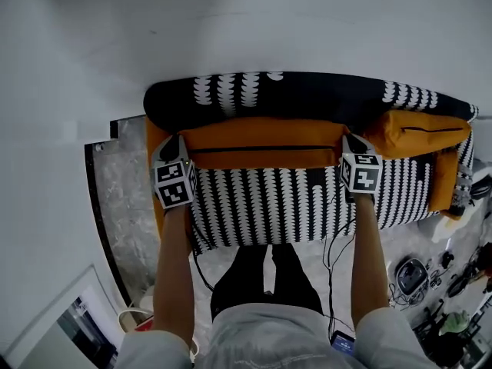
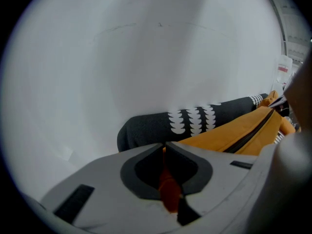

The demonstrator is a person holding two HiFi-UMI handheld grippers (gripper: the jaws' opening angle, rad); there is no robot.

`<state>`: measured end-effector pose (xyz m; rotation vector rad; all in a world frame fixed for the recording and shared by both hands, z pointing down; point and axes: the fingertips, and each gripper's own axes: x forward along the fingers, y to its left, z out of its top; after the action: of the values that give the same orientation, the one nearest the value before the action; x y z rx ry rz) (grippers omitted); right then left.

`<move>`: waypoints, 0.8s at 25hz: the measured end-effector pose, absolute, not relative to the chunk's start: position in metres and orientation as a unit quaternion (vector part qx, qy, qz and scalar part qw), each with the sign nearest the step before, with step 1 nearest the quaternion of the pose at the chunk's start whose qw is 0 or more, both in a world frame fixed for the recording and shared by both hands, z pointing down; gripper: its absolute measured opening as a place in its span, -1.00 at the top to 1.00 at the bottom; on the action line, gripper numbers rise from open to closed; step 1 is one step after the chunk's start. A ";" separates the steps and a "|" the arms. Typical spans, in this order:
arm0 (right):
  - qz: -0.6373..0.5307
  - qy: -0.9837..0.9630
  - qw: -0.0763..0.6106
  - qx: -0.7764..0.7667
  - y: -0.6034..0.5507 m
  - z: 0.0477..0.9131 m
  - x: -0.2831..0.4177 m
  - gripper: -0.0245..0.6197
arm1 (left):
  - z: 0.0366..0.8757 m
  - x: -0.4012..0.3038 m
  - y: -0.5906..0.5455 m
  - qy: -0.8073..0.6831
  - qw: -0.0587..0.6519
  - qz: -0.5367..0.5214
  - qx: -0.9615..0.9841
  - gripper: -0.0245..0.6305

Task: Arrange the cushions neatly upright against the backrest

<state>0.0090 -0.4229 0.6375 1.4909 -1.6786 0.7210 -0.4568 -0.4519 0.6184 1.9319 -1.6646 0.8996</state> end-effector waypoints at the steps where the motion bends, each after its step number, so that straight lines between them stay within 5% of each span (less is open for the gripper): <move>1: 0.280 -0.656 0.380 0.588 -0.429 0.637 0.008 0.87 | 0.618 -0.457 -0.459 -0.602 0.214 0.323 0.698 0.79; 20: 0.302 -0.647 0.350 0.606 -0.495 0.642 0.005 0.87 | 0.630 -0.446 -0.533 -0.562 0.162 0.363 0.725 0.87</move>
<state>0.0050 -0.4947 0.6424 1.5707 -1.6758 0.7830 -0.4460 -0.5326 0.6298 2.0702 -1.6037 1.0367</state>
